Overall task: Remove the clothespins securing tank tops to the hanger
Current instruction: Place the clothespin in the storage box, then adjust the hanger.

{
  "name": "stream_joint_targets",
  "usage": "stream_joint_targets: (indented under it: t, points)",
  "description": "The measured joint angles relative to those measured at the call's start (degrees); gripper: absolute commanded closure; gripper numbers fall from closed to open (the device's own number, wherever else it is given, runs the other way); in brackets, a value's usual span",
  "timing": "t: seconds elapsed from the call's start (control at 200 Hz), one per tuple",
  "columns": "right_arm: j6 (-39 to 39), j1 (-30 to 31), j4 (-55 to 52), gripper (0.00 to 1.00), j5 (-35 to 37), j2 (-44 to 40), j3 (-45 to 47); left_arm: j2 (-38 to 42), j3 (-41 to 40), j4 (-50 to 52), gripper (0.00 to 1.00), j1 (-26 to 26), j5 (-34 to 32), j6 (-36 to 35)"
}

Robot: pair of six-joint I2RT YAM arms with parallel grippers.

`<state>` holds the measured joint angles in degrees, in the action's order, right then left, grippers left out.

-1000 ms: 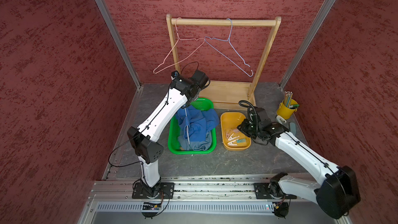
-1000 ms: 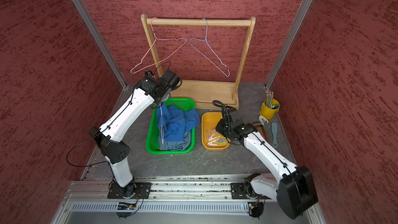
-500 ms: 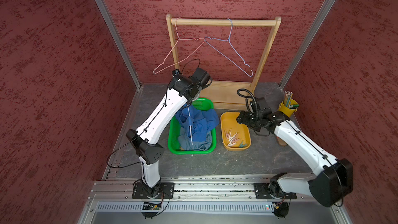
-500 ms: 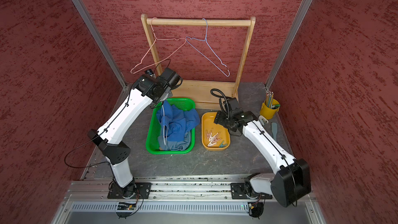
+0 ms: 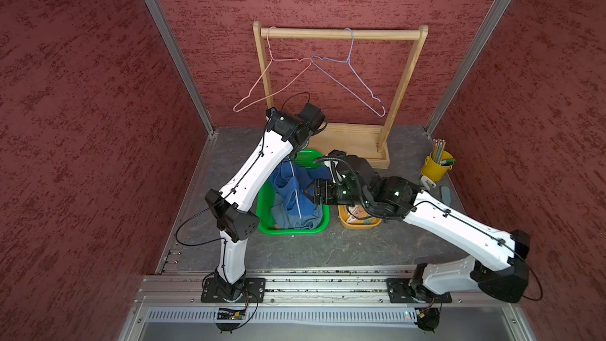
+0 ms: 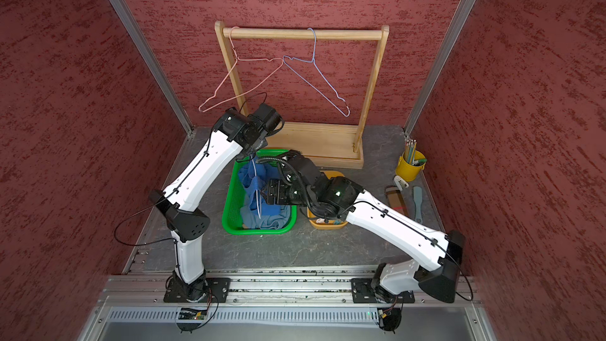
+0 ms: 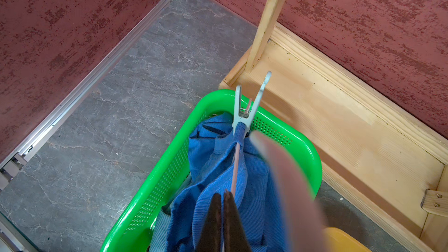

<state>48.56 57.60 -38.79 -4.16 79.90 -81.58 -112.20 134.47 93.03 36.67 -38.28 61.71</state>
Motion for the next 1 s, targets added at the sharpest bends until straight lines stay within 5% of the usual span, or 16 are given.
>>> stream_joint_targets:
  t: [0.331, 0.526, 0.686, 0.912, 1.002]
  points:
    - [0.8, 3.8, 2.2, 0.17, 1.0, 7.1, -6.4, 0.0, 0.0, 0.0, 1.00, 0.0, 0.8, 1.1]
    - [0.2, 3.5, 0.2, 0.40, 5.2, 10.9, -9.1, 0.0, -0.2, -0.2, 1.00, 0.0, 0.9, 1.6]
    - [-0.2, 3.0, -0.5, 0.73, 7.6, 13.2, -9.4, 0.5, -2.4, -0.7, 1.00, 0.0, 1.0, 1.9]
    - [-1.0, 2.8, -0.4, 0.99, 8.6, 15.9, -11.8, 1.9, -5.0, -2.0, 1.00, -0.1, 1.4, 1.8]
    - [-1.4, 2.7, -0.5, 1.00, 8.7, 15.9, -11.8, 3.7, -7.2, -3.6, 0.78, -0.9, 2.4, 0.3]
